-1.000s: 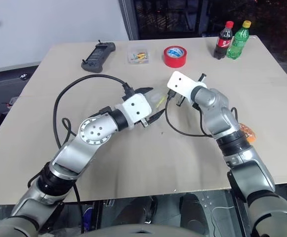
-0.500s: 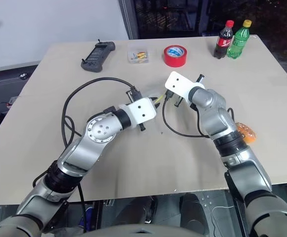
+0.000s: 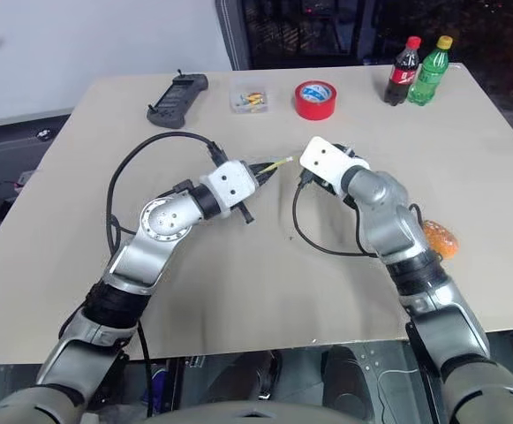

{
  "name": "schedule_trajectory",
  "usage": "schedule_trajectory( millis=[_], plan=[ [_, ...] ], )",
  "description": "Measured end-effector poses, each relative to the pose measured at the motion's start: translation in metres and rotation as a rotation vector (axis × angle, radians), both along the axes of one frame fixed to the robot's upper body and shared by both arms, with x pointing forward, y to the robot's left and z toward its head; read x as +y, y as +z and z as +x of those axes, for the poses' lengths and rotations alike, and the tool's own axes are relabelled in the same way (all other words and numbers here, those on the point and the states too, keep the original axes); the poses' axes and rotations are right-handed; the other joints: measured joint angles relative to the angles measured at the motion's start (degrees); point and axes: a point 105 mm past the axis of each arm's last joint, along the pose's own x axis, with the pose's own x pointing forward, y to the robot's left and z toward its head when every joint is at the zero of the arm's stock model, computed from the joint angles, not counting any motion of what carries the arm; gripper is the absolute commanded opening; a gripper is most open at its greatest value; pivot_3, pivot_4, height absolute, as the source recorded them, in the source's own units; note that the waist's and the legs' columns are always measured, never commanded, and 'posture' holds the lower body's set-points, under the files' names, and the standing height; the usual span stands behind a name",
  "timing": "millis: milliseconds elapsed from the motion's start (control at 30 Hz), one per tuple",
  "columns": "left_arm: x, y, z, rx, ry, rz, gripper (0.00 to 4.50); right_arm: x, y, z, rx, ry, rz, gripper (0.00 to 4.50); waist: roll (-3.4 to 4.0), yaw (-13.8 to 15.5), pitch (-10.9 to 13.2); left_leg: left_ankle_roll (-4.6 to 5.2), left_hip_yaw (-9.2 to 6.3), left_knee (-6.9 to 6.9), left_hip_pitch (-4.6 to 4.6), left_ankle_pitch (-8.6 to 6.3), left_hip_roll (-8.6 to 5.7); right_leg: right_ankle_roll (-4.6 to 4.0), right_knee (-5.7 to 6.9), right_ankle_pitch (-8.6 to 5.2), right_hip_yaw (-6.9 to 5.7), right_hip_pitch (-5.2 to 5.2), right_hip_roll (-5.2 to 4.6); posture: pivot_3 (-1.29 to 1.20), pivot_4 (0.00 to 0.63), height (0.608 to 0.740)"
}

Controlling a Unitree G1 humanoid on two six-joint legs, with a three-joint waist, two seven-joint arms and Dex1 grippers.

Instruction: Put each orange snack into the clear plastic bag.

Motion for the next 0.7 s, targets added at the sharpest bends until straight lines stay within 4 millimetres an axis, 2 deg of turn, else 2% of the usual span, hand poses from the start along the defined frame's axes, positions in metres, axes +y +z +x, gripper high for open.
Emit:
schedule_trajectory(
  millis=[100,133,167,200,267,467,700],
  plan=[
    [0.014,-0.005,0.004,0.035,-0.024,-0.023,0.0,-0.014,0.004,-0.015,0.062,-0.052,0.171,1.44,0.0,-0.17,0.0,0.0,0.0,0.03,0.0,0.0,0.01,0.0,0.01,0.02,0.02,0.0,-0.01,0.0,0.15,0.74],
    [0.016,-0.006,0.004,0.056,-0.048,-0.033,0.0,-0.015,0.004,-0.021,0.094,-0.058,0.256,0.8,0.01,-0.27,-0.01,0.0,0.0,0.02,0.0,0.0,0.03,-0.01,0.03,0.02,0.03,0.0,-0.05,0.0,0.15,0.74],
    [0.017,-0.008,0.003,0.07,-0.076,-0.039,0.0,-0.01,0.004,-0.027,0.129,-0.049,0.335,0.37,0.02,-0.36,-0.01,0.0,0.0,0.02,0.02,0.0,0.06,-0.01,0.05,0.02,0.04,0.0,-0.06,0.0,0.15,0.74],
    [0.017,-0.008,0.001,0.079,-0.103,-0.045,0.0,-0.004,0.002,-0.033,0.166,-0.032,0.389,0.14,0.02,-0.48,-0.01,0.0,0.0,0.02,0.02,0.0,0.08,-0.03,0.06,0.03,0.05,-0.01,-0.07,0.0,0.15,0.74],
    [0.02,-0.011,-0.002,0.104,-0.148,-0.046,0.0,0.01,0.001,-0.042,0.226,0.003,0.485,0.14,0.03,-0.68,-0.02,0.0,0.0,0.05,0.02,0.0,0.09,-0.07,0.07,0.06,0.04,-0.01,-0.07,0.0,0.15,0.74],
    [0.023,-0.017,-0.01,0.14,-0.217,-0.027,0.0,0.032,0.009,-0.051,0.288,0.054,0.64,0.14,0.03,-0.9,-0.02,0.01,0.0,0.07,0.02,0.0,0.03,-0.06,0.07,0.07,0.03,0.0,-0.04,0.0,0.15,0.74],
    [0.026,-0.025,-0.015,0.16,-0.227,-0.013,0.0,0.049,0.022,-0.062,0.321,0.149,0.71,0.14,0.04,-1.42,-0.03,0.0,-0.02,0.07,0.02,0.0,0.03,-0.06,0.08,0.07,0.02,0.0,-0.04,0.0,0.15,0.74]
  ],
)
